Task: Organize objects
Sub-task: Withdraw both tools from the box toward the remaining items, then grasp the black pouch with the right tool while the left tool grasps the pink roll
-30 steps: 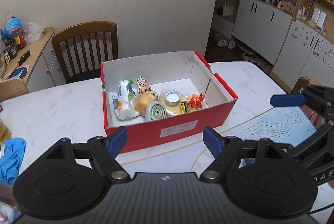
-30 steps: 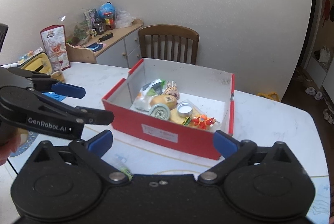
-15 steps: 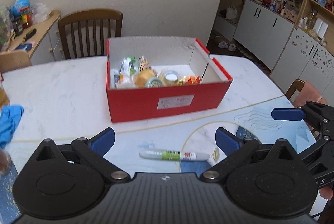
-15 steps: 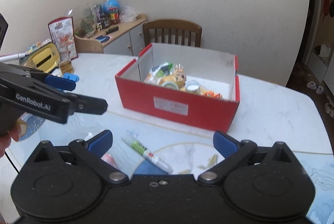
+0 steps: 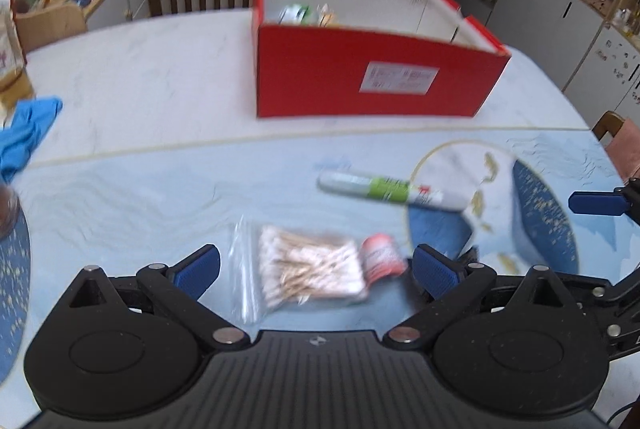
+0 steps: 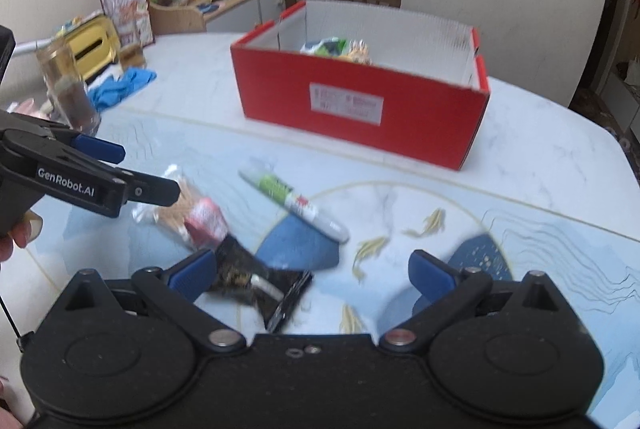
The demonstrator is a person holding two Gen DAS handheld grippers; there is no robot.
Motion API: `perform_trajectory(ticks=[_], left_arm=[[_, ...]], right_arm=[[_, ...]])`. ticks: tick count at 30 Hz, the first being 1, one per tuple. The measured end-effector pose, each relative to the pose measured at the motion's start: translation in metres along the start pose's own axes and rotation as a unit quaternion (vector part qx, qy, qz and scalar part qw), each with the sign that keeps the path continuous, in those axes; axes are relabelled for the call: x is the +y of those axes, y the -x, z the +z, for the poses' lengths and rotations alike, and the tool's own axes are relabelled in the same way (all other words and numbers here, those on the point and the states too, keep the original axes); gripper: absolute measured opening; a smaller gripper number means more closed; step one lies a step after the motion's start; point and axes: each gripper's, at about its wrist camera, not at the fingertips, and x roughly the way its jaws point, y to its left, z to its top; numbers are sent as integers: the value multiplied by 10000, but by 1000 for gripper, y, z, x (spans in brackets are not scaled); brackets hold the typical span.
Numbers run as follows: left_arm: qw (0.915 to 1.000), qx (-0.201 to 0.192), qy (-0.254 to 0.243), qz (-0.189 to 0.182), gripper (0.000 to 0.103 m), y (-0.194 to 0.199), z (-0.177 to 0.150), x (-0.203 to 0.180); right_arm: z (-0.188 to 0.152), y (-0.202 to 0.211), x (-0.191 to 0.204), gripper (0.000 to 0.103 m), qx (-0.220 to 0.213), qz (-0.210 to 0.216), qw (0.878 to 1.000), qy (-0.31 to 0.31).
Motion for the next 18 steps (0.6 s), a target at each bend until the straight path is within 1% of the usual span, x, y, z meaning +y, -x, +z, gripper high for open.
perform_trajectory(ticks=[3,7,11,14,18], left_arm=[[9999,94,-102,12,103,-7,-9,1],[9991,139,-388,33,103,-15,-16,-6],[9978,71,-632,194,103,-24,-17,-15],[9968,32,-763,240,103,-31,-15,-20],[9939,-33,-1060,312,103,-37,-15,-28]], right_arm=[[-7,-8,3,103,151,52,9998,99],[-15,-19,7,102,331,81,9991,248],[-22,-31,13,102,473,90,9980,419],[-25,-39,16,101,569,110,9969,531],[-27,-47,20,101,621,126,9961,612]])
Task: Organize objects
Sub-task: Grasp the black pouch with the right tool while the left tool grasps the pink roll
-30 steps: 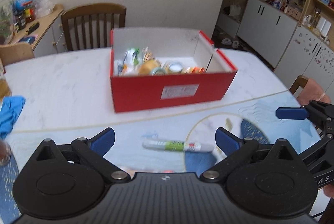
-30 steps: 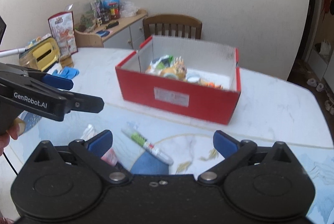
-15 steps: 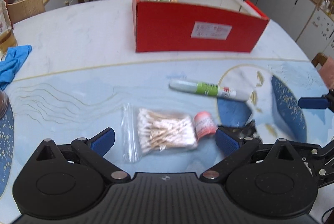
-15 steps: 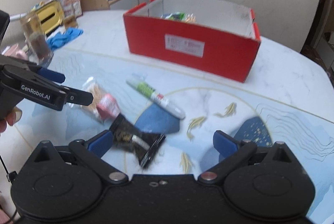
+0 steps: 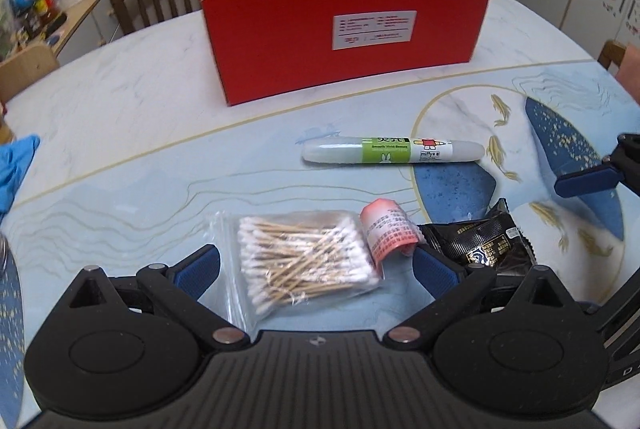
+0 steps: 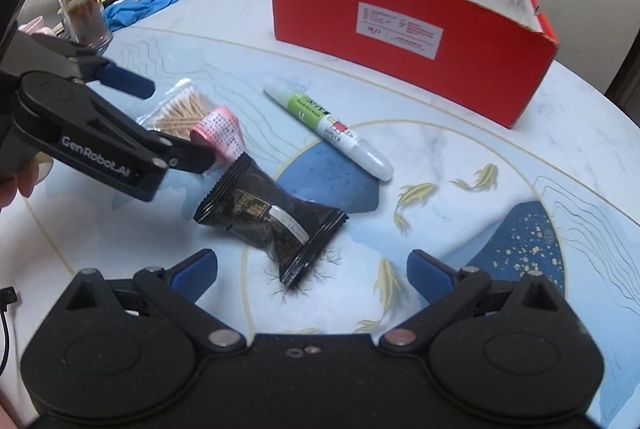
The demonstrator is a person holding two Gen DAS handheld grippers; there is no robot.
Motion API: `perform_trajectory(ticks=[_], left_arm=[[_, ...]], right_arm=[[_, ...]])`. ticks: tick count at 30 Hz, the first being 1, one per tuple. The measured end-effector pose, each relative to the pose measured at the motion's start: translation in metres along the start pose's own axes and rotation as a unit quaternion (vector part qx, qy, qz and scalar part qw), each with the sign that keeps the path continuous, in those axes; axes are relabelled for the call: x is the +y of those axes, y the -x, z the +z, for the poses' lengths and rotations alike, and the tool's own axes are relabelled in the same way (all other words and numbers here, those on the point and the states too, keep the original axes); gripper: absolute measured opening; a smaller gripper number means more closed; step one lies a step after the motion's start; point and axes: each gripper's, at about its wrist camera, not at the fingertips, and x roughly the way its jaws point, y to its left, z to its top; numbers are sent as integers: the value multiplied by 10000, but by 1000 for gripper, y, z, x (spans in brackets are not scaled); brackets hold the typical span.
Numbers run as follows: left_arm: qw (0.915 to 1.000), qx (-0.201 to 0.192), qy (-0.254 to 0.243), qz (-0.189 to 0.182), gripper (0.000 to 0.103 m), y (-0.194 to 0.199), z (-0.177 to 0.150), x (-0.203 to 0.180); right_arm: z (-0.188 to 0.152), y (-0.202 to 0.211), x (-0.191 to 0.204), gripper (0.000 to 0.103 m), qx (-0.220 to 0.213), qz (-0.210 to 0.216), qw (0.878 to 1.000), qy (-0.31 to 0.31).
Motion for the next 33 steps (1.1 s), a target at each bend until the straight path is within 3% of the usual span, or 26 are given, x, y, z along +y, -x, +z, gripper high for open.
perform_trajectory(ticks=[8,13,20,33], left_arm=[[9973,-207,-679,176,103,-6,3,-17],[9968,-250,-760,-24,101,-9,4,-19],[9937,-302,-1056,-217,71,-9,5,-30],[9891,-396,-1410,-165,45,-8,6,-41]], right_arm=[[4,-14,5,98,8,-43,9998,219],[7,-21,7,94,5,-42,9996,288],[9,-23,7,82,-40,30,9993,363],[6,-15,-5,49,-75,84,9997,233]])
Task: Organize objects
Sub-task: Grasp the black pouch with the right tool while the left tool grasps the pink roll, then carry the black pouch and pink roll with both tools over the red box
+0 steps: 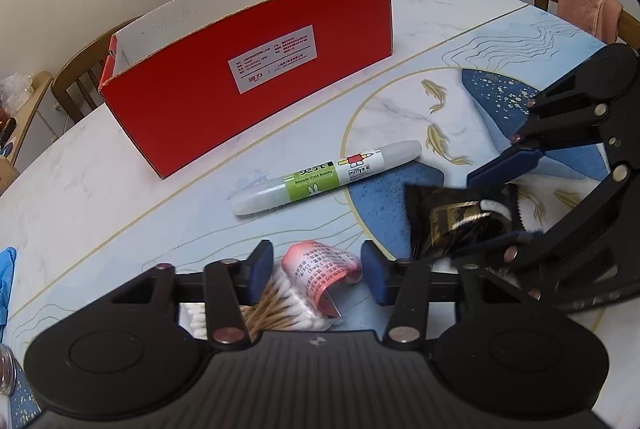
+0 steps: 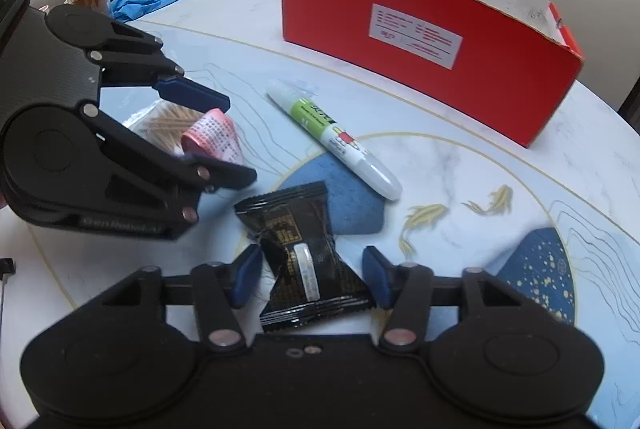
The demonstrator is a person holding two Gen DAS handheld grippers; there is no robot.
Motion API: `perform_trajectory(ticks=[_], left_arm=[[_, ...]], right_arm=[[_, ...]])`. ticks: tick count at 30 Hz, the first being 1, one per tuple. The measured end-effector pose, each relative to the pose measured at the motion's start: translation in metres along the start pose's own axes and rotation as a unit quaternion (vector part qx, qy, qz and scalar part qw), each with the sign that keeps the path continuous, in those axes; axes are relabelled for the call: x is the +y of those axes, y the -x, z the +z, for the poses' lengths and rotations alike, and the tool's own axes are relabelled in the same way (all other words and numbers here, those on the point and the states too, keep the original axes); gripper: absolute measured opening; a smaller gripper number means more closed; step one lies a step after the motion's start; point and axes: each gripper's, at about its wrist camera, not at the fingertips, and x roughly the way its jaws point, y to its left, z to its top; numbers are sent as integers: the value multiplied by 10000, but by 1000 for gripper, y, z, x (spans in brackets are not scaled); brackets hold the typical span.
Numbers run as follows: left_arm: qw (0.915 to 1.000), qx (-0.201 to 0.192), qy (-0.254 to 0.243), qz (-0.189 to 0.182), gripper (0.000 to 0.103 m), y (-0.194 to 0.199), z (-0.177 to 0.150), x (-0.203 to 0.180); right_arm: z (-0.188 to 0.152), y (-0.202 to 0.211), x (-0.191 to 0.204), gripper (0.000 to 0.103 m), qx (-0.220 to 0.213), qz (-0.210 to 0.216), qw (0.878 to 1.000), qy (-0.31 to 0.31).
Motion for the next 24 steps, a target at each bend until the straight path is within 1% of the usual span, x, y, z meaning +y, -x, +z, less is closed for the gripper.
perform_trajectory(ticks=[1,2,7,11,13,15,17,19,23,24], left_arm=[[10000,5,16,18,43,0,1,0],[10000,1,65,-2,40,0,1,1],[9996,-12,282,-45,39,2,5,5],[9990,0,454,-6,39,5,9,8],[9983,-28,571,-66,39,8,11,10],[9978,-70,646,-112,39,12,14,11],[9975,-95,683,-137,39,14,17,12],[9972,-101,724,-146,39,16,18,13],[9969,-61,774,-147,39,16,16,14],[9968,-44,787,-149,39,16,15,14]], right_arm=[[-1,1,-2,46,4,-11,10000,-28],[-1,2,-4,45,3,-22,10000,-64],[-6,7,-18,40,-2,-99,9994,-342],[-7,13,-28,39,-59,-209,9981,-577],[-7,18,-33,37,-118,-234,9974,-670],[-6,23,-36,33,-182,-262,9967,-741],[-4,29,-39,32,-228,-294,9962,-781],[-2,31,-40,26,-184,-340,9964,-754],[-4,30,-44,26,-89,-274,9962,-816],[-4,30,-44,28,-65,-222,9959,-874]])
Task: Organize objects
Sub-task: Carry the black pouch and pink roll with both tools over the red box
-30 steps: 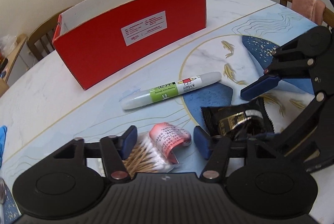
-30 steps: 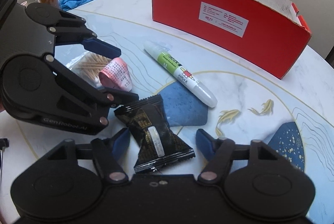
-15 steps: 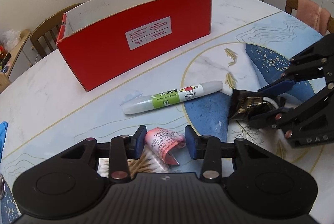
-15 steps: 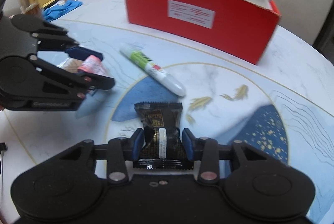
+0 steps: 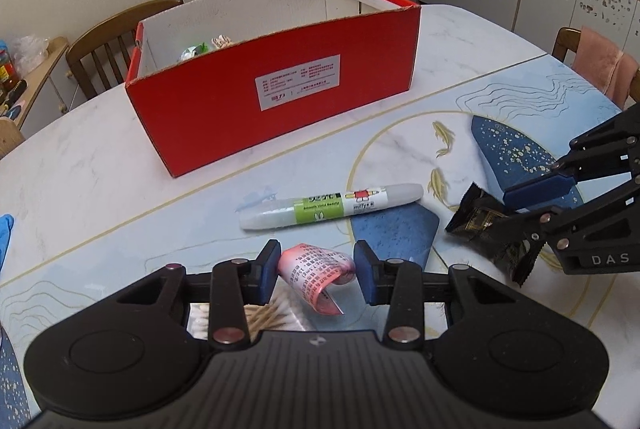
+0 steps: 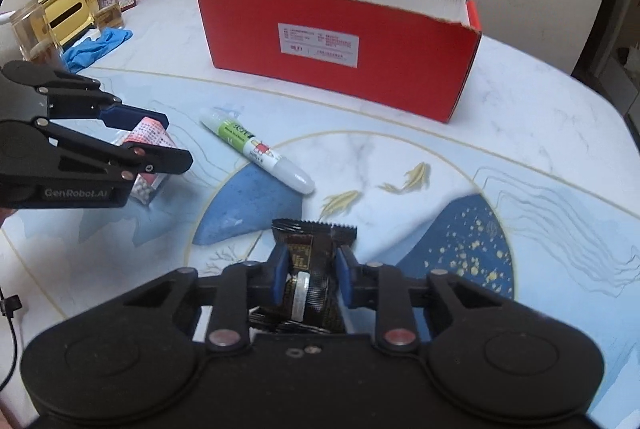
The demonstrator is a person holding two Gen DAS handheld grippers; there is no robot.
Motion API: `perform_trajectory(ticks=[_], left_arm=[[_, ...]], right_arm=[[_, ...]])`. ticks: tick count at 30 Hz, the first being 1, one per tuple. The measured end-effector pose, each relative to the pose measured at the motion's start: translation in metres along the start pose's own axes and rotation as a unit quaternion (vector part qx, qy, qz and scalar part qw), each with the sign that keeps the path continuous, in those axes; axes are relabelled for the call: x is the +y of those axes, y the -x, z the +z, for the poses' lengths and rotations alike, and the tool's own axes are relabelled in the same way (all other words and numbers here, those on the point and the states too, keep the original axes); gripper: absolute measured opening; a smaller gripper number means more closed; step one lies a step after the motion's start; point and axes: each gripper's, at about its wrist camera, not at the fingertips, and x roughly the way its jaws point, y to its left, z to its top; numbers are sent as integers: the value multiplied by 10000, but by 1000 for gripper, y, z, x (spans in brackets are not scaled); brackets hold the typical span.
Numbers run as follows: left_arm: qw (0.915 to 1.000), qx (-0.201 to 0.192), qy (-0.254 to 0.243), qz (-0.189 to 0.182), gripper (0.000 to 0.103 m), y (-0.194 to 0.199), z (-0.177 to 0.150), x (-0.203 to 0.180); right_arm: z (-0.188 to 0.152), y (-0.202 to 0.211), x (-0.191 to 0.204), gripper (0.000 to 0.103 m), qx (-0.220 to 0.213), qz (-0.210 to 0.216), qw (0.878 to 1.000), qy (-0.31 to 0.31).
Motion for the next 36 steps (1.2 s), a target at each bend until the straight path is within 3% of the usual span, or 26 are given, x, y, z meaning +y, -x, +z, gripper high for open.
perform_trajectory(ticks=[4,6,13,16,22,36], left_arm=[[10000,67,35,-2,39,-1,-4,0],[9999,86,51,-4,39,-2,-6,0],[9999,103,85,-39,39,0,-7,0],[9999,117,110,-58,39,0,-7,-1],[9997,131,174,-117,39,4,-2,-1],[9986,-104,475,-222,39,24,47,12]], right_arm=[[-1,-3,0,42,76,34,9999,-146],[-3,-8,-1,43,142,20,9997,-201],[-7,-19,-6,43,305,-16,9988,-395],[-5,-17,-4,35,307,7,9989,-366],[-1,-10,-1,33,357,-176,9988,-280],[47,31,-14,33,-146,-45,9991,-392]])
